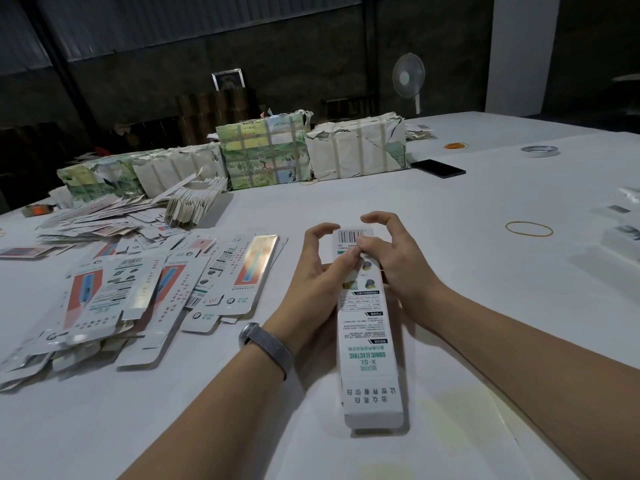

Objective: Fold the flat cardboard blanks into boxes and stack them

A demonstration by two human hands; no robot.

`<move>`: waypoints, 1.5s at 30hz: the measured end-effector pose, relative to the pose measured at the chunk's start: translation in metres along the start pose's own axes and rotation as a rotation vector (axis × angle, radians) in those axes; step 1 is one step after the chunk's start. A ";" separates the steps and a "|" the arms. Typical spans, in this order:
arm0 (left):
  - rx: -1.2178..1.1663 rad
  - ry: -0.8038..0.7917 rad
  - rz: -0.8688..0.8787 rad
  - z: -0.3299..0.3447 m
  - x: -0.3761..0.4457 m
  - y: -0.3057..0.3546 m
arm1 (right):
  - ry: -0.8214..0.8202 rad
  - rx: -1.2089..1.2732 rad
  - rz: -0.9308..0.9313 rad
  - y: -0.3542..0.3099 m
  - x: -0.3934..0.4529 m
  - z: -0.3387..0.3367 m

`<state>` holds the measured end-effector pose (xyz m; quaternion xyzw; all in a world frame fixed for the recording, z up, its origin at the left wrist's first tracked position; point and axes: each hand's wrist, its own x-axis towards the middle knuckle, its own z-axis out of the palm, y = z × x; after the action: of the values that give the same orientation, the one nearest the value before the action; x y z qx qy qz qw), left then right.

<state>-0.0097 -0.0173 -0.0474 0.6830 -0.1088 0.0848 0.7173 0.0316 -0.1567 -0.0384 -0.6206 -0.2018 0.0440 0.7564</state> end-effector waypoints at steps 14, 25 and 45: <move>0.023 -0.012 -0.008 -0.001 0.000 -0.001 | 0.000 0.050 0.022 0.005 0.006 -0.006; 0.032 0.002 -0.018 -0.001 0.000 0.003 | -0.001 0.045 -0.004 0.005 0.004 -0.003; 0.155 0.301 0.007 -0.006 0.004 -0.001 | -0.048 -0.619 -0.085 -0.010 -0.002 0.004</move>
<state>-0.0051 -0.0117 -0.0470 0.7156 0.0045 0.1969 0.6702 0.0267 -0.1560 -0.0290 -0.8112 -0.2494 -0.0364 0.5276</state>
